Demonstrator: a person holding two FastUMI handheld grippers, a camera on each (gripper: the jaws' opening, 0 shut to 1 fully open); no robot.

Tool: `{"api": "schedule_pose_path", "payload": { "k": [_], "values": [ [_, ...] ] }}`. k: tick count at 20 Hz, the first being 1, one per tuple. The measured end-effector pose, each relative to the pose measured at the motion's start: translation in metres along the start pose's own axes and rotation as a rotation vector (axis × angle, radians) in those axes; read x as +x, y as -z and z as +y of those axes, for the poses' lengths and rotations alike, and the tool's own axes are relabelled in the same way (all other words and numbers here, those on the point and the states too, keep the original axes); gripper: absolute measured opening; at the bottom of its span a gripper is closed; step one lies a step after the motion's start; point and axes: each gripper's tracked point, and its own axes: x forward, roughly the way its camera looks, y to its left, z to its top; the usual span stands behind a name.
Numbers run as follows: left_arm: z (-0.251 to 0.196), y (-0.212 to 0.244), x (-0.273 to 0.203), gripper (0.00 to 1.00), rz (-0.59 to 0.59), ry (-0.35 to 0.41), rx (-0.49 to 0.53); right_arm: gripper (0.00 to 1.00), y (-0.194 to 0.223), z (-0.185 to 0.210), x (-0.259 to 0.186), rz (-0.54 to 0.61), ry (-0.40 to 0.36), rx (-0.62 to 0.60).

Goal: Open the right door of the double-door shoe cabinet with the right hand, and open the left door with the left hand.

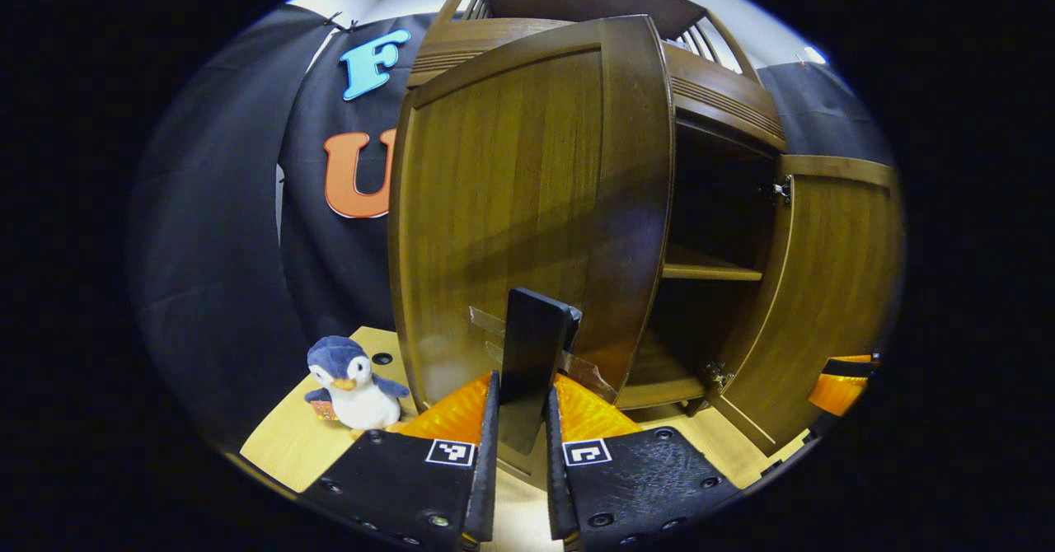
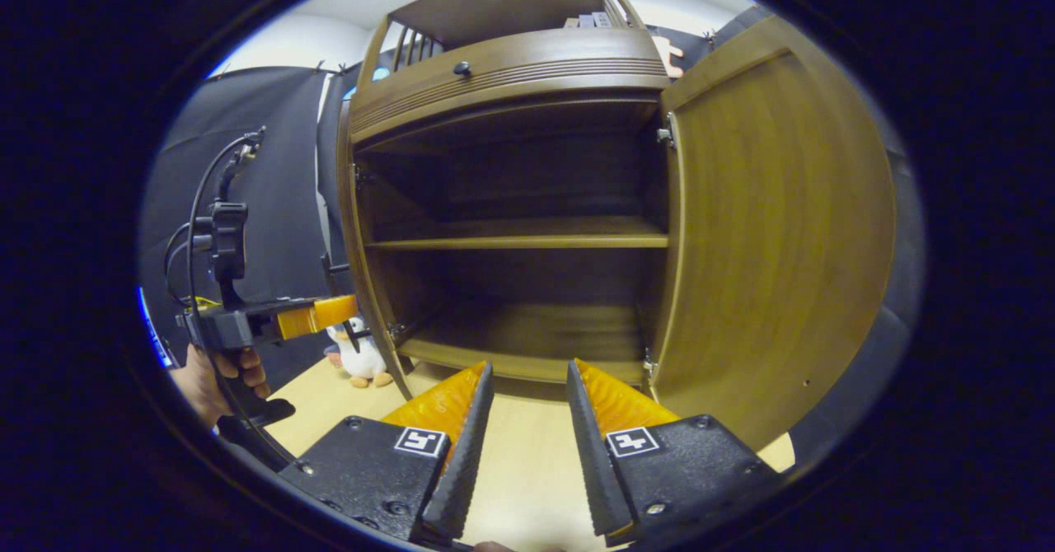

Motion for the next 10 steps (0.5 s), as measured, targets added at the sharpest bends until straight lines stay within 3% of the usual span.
{"api": "schedule_pose_path", "payload": {
  "k": [10],
  "values": [
    [0.041,0.003,-0.029,0.24,-0.013,-0.117,-0.014,0.60,0.001,0.030,0.017,0.024,-0.088,-0.032]
  ]
}}
